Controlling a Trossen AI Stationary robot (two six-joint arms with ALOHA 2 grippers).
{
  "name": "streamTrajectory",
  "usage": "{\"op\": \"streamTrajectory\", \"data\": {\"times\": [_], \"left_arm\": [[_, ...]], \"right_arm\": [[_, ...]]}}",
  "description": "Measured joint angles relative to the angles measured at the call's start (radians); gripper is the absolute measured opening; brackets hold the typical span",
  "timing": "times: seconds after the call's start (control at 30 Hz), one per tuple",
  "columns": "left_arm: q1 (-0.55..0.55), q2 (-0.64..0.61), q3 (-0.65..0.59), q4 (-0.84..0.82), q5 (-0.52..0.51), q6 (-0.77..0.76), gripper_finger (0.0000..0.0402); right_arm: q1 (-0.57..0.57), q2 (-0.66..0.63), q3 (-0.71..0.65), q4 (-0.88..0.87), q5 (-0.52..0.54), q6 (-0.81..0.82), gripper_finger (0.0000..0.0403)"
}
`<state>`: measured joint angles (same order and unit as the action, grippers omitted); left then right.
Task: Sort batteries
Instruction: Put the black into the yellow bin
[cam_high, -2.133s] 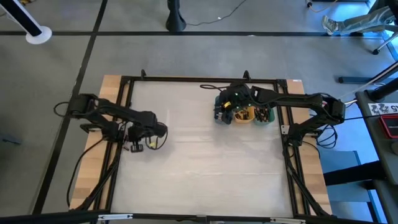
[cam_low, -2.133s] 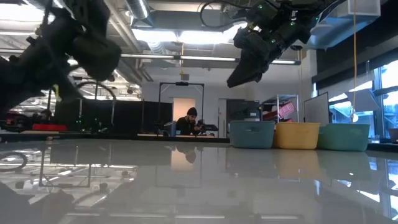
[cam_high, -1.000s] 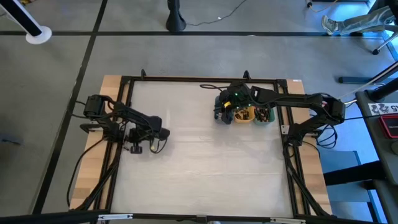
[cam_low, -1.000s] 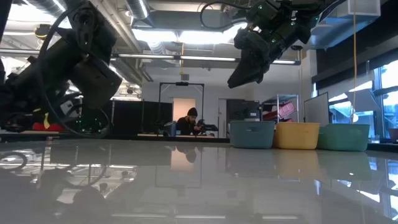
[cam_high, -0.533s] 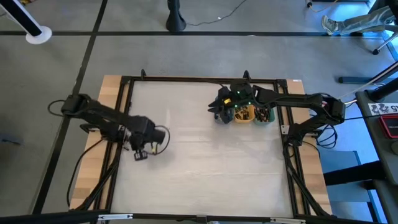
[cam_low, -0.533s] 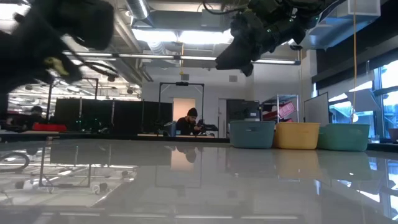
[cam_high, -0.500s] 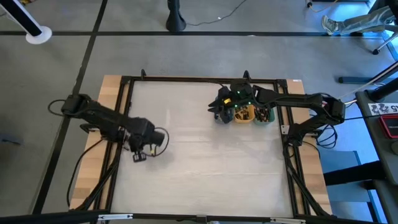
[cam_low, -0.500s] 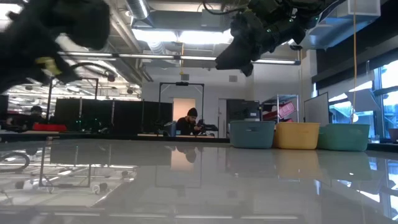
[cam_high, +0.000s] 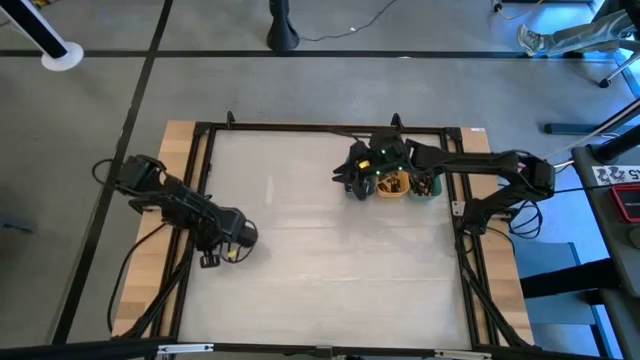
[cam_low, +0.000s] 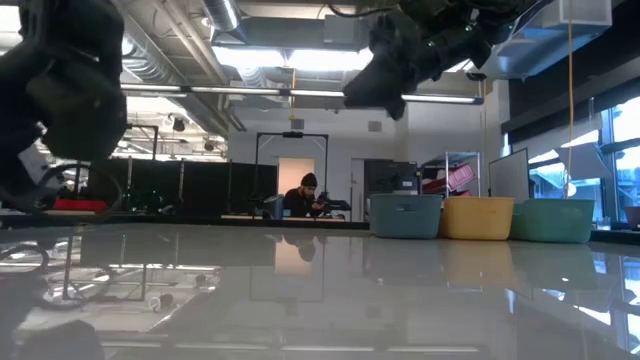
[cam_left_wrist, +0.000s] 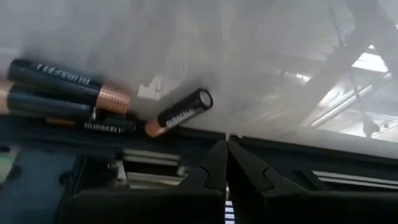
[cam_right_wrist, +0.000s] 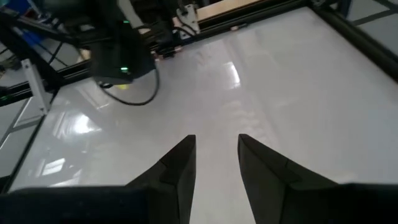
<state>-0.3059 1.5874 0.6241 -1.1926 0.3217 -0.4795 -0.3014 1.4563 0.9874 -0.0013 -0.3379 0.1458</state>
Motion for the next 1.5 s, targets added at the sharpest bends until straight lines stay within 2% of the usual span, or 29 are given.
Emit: {"op": "streamTrajectory", "data": {"times": [0.23,0.53,0.73,0.93,1.4,1.5], "left_arm": [[0.002,0.016,-0.071,0.108,0.021,0.006,0.0000],[0.041,0.016,-0.073,0.102,-0.025,-0.216,0.0000],[0.074,0.017,-0.070,0.104,-0.049,-0.220,0.0000],[0.101,0.018,-0.046,0.084,-0.116,-0.225,0.0000],[0.319,0.017,-0.033,0.074,-0.208,-0.267,0.0000],[0.347,0.014,-0.004,0.058,-0.314,-0.277,0.0000]], "right_arm": [[0.050,0.000,0.000,-0.009,0.012,-0.011,0.0122],[0.053,0.000,0.000,-0.034,0.013,-0.021,0.0122],[0.053,0.000,0.000,-0.015,0.014,-0.024,0.0122],[0.053,0.000,0.000,-0.018,0.015,-0.035,0.0122],[0.053,0.000,0.000,-0.017,0.015,-0.048,0.0122],[0.053,0.000,0.000,-0.017,0.015,-0.048,0.0122]]}}
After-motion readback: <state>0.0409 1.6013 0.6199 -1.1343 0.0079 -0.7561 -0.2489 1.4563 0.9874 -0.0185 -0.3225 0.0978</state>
